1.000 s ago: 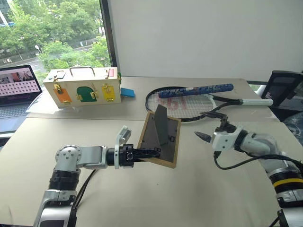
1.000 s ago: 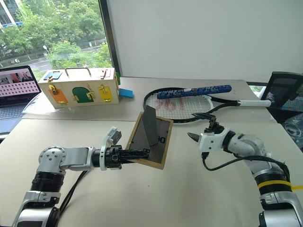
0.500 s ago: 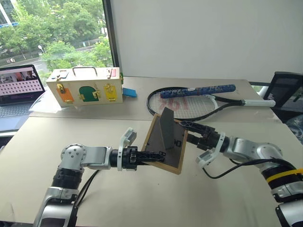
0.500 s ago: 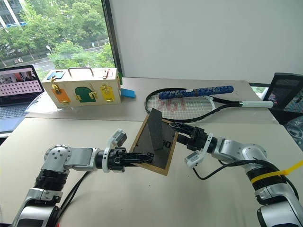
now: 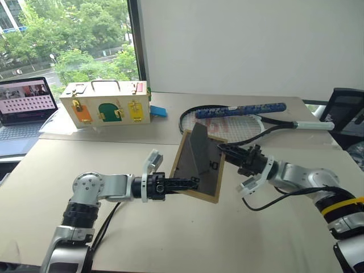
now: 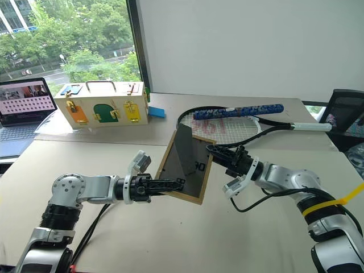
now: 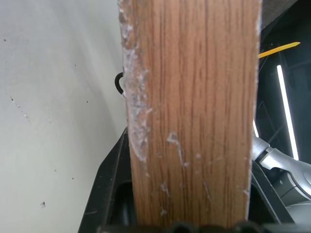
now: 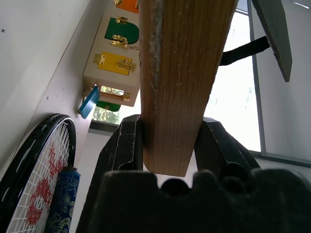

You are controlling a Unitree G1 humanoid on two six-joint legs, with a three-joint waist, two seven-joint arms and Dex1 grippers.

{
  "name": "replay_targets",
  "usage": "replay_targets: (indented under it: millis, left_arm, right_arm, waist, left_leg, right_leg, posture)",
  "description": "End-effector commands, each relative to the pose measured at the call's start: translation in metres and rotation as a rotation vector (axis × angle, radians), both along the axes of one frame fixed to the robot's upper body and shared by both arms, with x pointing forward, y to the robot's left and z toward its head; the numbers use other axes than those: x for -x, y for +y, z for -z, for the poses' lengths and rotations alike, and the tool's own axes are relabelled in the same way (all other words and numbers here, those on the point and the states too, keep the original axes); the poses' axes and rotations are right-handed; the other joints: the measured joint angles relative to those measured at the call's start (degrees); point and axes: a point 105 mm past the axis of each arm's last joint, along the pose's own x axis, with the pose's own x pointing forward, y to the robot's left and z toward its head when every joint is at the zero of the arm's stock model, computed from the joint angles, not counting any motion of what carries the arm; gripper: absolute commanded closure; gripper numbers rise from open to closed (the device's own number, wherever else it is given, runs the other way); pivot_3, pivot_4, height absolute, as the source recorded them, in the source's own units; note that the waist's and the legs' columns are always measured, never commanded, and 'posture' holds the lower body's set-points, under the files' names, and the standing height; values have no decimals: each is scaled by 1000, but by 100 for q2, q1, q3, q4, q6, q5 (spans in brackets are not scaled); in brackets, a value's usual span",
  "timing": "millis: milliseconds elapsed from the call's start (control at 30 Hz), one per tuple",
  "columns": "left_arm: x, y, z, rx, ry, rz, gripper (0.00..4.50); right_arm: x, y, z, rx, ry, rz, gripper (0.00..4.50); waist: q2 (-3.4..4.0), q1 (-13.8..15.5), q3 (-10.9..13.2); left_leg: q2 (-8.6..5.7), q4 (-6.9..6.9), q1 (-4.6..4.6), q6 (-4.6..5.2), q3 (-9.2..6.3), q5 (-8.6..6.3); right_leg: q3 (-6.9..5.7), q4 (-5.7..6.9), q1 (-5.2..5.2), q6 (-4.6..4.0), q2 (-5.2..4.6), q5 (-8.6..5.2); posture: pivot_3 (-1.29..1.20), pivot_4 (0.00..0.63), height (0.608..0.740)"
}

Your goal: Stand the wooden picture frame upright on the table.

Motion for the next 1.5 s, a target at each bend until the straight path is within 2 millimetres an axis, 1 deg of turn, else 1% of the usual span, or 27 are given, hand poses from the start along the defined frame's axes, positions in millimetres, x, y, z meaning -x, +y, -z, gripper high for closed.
replay_targets:
  millis: [33,67,133,167,200,267,333,367,400,433,467,500,533,600,633,667,767,833,900,967,1067,1100,1233,1300,1367,1500]
  left_arm:
    - [-17,27,-6,-65,-159,-147,1694]
    - [-19,34,-10,-68,-210,-177,1150]
    - [-23,51,-22,-52,-320,-254,491]
    - [-24,58,-27,-41,-364,-284,77]
    - [-26,65,-35,-31,-442,-334,0]
    - [-24,76,-46,-29,-526,-381,0]
    - [-17,88,-61,-45,-702,-443,0]
    - [-14,92,-63,-65,-755,-460,0]
    - [-9,96,-66,-61,-814,-475,0]
    - [-4,99,-65,-54,-823,-478,0]
    - [-2,101,-60,-61,-793,-474,0]
    - [0,102,-56,-90,-821,-484,0]
    - [3,100,-50,-108,-813,-468,0]
    - [3,99,-41,-159,-812,-481,0]
    - [3,99,-36,-194,-812,-486,0]
    - [3,98,-31,-224,-818,-483,0]
    - [4,98,-21,-262,-819,-480,0]
    - [4,99,-16,-287,-822,-481,0]
    - [5,99,-17,-272,-822,-483,0]
    - [7,100,-14,-276,-782,-477,0]
    - [8,99,-8,-297,-738,-449,0]
    - [8,99,-8,-297,-738,-447,0]
    - [7,100,-6,-326,-765,-453,0]
    - [6,99,-5,-325,-748,-452,0]
    - [3,97,-6,-311,-707,-459,0]
    - [2,92,-13,-261,-651,-449,0]
  right_arm:
    - [3,-2,-15,-50,19,-23,3317]
    - [0,-4,-16,-75,58,-15,3319]
    - [-4,-9,-18,-117,114,2,3320]
    - [-5,-10,-19,-124,131,7,3320]
    - [-7,-11,-20,-131,147,14,3321]
    - [-9,-13,-23,-161,177,21,3321]
    - [-13,-14,-25,-184,220,31,3321]
    - [-16,-15,-28,-210,244,34,3321]
    - [-20,-13,-27,-244,328,36,3321]
    - [-26,-10,-24,-320,482,45,3321]
    - [-28,-5,-21,-380,645,21,3321]
    - [-29,-1,-18,-427,807,-14,3322]
    - [-30,3,-13,-464,992,-43,3323]
    - [-30,9,-14,-507,1198,-113,3324]
    - [-30,10,-17,-548,1288,-145,3324]
    - [-32,11,-15,-573,1380,-153,3325]
    - [-34,15,-2,-635,1635,-166,3325]
    - [-33,18,4,-651,1722,-175,3325]
    - [-31,21,11,-654,1780,-196,3325]
    - [-29,22,21,-645,1838,-200,3325]
    - [-25,24,39,-599,1917,-178,3325]
    - [-24,25,42,-592,1927,-172,3325]
    - [-24,29,57,-591,2004,-155,3325]
    - [-28,28,69,-631,2044,-99,3325]
    - [-27,28,79,-641,2060,-76,3325]
    - [-22,28,86,-668,2120,-88,3325]
  waist:
    - [0,-24,0]
    - [0,-39,0]
    - [0,-78,0]
    - [0,-98,0]
    - [0,-128,0]
    - [0,-144,0]
    - [0,-161,1]
    - [-1,-172,1]
    - [-1,-178,1]
    - [-1,-208,1]
    - [-4,-229,3]
    - [-5,-257,5]
    - [-5,-290,13]
    - [-2,-295,27]
    - [-1,-286,31]
    - [0,-268,32]
    - [0,-223,33]
    - [0,-192,33]
    - [0,-177,33]
    - [0,-178,33]
    - [0,-165,33]
    - [0,-161,33]
    - [0,-153,33]
    - [1,-155,33]
    - [0,-156,33]
    - [0,-163,33]
  left_leg:
    - [0,-5,6,-1,0,2]
    - [0,-8,7,-2,0,2]
    - [0,-12,9,-2,0,2]
    - [0,-13,9,-1,0,2]
    - [0,-14,9,-1,0,3]
    - [0,-13,9,1,0,4]
    - [0,-12,9,3,0,5]
    - [0,-13,9,4,0,5]
    - [0,-14,9,4,0,5]
    - [0,-15,11,4,0,5]
    - [0,-18,14,4,1,6]
    - [1,-19,28,5,1,5]
    - [2,-21,38,7,0,5]
    - [2,-18,80,14,-4,0]
    - [2,-12,81,14,-6,0]
    - [2,-10,80,14,-9,1]
    - [2,-5,79,17,-16,2]
    - [2,-6,79,17,-16,2]
    - [2,-9,71,16,-16,2]
    - [2,-16,61,16,-16,2]
    - [2,-19,47,17,-16,2]
    - [2,-18,39,17,-16,2]
    - [2,-16,30,16,-16,2]
    - [2,-16,27,16,-16,3]
    - [2,-16,27,15,-16,3]
    - [2,-15,28,15,-16,4]
  right_leg:
    - [0,0,2,0,0,0]
    - [0,0,2,-1,0,0]
    - [0,0,2,-1,-1,0]
    - [0,0,3,-1,-1,0]
    - [-1,-1,4,-1,-3,0]
    - [-1,-1,8,-1,-5,0]
    - [-3,0,9,-1,-5,0]
    - [-3,-1,9,-1,-6,0]
    - [-3,-1,10,-1,-6,0]
    - [-3,-1,10,-1,-6,0]
    - [-3,-2,16,-1,-6,0]
    - [-4,-2,29,-2,-5,0]
    - [-6,-3,47,-1,-5,0]
    - [-13,-12,107,-1,-7,0]
    - [-16,-11,110,-1,-6,0]
    - [-20,-10,110,-1,-6,0]
    - [-31,-7,107,-2,-5,-1]
    - [-31,-8,103,-3,-5,-3]
    - [-31,-8,90,-5,-4,-5]
    - [-31,-6,75,-7,-4,-6]
    - [-32,-6,59,-7,-3,-7]
    - [-32,-5,52,-7,-3,-6]
    - [-32,-2,39,-7,-3,-6]
    - [-32,1,33,-7,-2,-6]
    - [-32,1,33,-7,-2,-6]
    - [-32,5,33,-7,-2,-6]
  posture:
    - [0,150,740]
    - [0,150,740]
    - [0,150,740]
    - [0,150,740]
    - [0,150,740]
    - [0,150,740]
    - [0,150,740]
    - [0,150,740]
    - [0,150,740]
    - [0,150,740]
    - [0,150,740]
    - [0,150,740]
    - [0,150,740]
    - [0,150,740]
    - [0,150,740]
    - [0,150,740]
    - [0,150,740]
    - [0,150,740]
    - [0,150,740]
    - [0,150,740]
    - [0,150,740]
    - [0,150,740]
    - [0,150,740]
    - [0,150,740]
    - [0,150,740]
    - [0,150,740]
